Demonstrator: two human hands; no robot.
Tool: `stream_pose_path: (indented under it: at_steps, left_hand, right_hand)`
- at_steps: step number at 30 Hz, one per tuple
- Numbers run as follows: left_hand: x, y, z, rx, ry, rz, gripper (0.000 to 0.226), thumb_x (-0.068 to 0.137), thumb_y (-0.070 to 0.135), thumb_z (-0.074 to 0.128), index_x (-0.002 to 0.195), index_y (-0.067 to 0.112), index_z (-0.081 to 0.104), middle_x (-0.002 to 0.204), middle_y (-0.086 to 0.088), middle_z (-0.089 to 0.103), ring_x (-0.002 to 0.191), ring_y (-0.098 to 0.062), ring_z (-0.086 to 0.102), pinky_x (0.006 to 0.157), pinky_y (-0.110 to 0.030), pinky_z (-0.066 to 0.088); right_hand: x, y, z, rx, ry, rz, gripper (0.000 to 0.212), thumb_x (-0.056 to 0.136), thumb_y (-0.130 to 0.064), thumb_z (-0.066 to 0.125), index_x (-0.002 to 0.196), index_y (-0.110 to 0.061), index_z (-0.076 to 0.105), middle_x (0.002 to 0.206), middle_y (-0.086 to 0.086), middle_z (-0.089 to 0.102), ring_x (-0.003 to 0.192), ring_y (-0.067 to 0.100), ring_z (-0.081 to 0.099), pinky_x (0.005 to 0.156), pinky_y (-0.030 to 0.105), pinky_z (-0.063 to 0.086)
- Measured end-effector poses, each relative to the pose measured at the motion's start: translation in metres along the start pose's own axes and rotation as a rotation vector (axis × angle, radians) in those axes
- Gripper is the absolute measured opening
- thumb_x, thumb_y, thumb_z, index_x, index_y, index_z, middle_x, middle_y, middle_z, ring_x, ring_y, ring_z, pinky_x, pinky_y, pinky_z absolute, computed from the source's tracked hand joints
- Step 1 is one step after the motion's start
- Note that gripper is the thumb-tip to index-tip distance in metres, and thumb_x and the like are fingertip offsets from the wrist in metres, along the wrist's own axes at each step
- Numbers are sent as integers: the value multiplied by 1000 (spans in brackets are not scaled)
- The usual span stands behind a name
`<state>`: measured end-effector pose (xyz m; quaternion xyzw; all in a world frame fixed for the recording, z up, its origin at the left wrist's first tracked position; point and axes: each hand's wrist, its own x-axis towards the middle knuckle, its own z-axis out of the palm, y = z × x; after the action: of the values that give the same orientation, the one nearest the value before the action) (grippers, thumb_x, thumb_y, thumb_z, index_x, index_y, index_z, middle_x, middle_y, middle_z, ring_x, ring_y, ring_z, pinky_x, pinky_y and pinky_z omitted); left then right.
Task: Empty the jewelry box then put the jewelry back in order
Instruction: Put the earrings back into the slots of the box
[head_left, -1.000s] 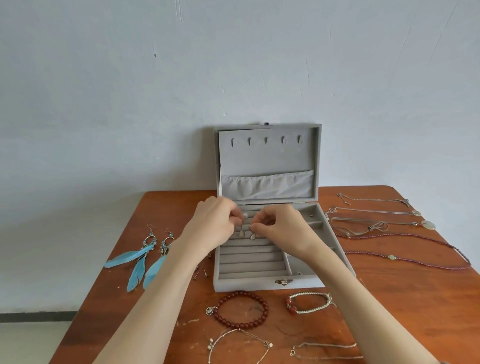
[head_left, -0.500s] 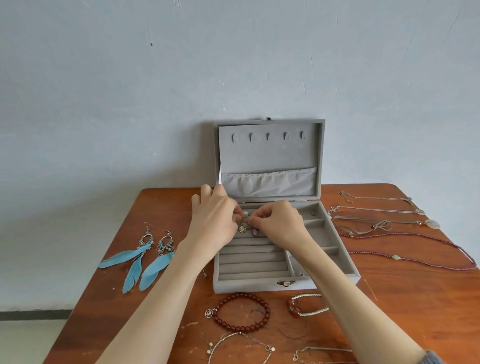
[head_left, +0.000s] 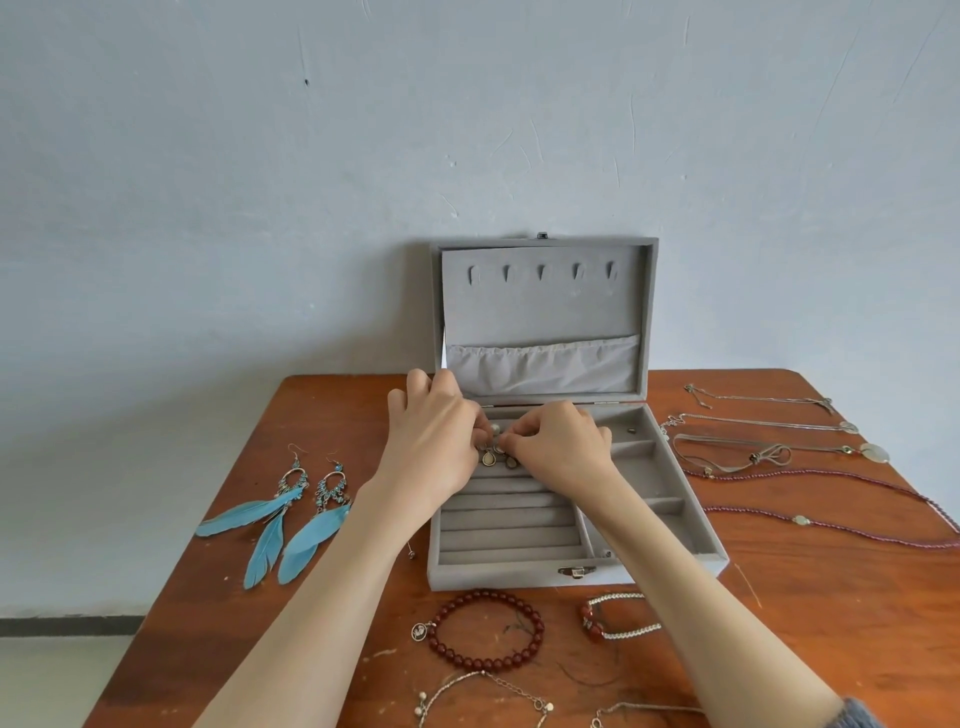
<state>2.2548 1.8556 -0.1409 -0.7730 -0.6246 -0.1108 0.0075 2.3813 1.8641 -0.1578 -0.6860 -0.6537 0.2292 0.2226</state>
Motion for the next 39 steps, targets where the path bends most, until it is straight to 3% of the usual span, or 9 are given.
stream_pose_path:
  at_steps: [5, 19, 29, 39]
  left_hand:
    - [1, -1, 1, 22, 40, 4, 21, 94, 34, 49, 108, 24, 61, 114, -1, 45, 110, -23, 33, 89, -34, 28]
    - [2, -2, 6, 65, 49, 31, 23, 94, 26, 49, 114, 23, 60, 115, 0, 46, 108, -22, 33, 84, -33, 26]
    - [4, -3, 10, 30, 27, 24, 22, 95, 27, 47, 112, 23, 60, 114, 0, 46, 108, -22, 32, 84, -33, 25]
    - [0, 0, -1, 14, 117, 77, 21, 94, 35, 47, 107, 27, 62, 110, 6, 55, 111, -18, 38, 87, -33, 25]
  right_hand:
    - [-3, -1, 0, -20, 40, -11, 18, 87, -30, 54, 90, -24, 71, 98, 1, 68, 114, 25, 47, 83, 34, 24]
    - [-8, 0, 2, -53, 136, -71, 16, 87, -33, 55, 90, -24, 68, 99, -1, 66, 110, 23, 48, 80, 33, 22]
    - [-15, 10, -3, 0, 111, -144, 13, 86, -28, 57, 92, -30, 68, 64, -14, 43, 104, 20, 48, 79, 31, 23]
    - [-21, 15, -5, -88, 136, -244, 28, 91, -30, 52, 116, -38, 62, 89, -9, 44, 107, 18, 44, 80, 29, 21]
